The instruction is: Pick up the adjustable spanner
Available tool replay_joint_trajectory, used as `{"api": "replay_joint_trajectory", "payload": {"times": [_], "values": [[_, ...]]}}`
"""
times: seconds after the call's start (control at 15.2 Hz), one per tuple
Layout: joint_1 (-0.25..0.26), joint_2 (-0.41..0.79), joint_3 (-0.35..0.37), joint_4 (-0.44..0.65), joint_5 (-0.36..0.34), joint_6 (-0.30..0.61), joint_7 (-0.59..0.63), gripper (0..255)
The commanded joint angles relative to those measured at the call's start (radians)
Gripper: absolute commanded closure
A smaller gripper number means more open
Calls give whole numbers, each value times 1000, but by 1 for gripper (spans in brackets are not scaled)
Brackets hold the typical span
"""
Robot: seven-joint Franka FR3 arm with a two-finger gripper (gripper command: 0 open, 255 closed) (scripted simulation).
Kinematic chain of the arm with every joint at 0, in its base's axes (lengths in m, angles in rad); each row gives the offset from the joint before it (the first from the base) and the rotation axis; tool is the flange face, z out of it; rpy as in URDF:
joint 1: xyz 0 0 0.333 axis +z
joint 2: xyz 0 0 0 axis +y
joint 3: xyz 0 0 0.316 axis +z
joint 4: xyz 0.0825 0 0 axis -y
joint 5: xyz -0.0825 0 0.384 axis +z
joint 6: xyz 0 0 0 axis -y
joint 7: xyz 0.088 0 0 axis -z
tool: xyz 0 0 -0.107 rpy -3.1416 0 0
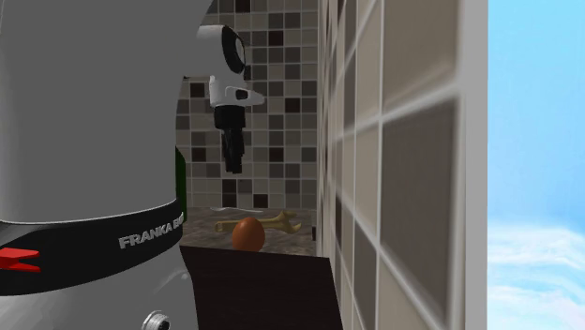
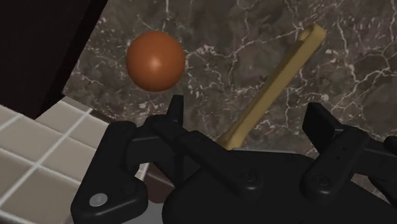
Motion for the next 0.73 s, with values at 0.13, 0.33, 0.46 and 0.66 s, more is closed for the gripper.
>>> {"api": "replay_joint_trajectory", "payload": {"times": [0.13, 0.33, 0.46, 0.66], "values": [[-68, 206, 20, 68, -246, 111, 343, 0], [-38, 353, -55, 142, -440, 153, 597, 0], [9, 438, -127, 196, -531, 173, 736, 0], [62, 529, -207, 261, -603, 193, 872, 0]]}}
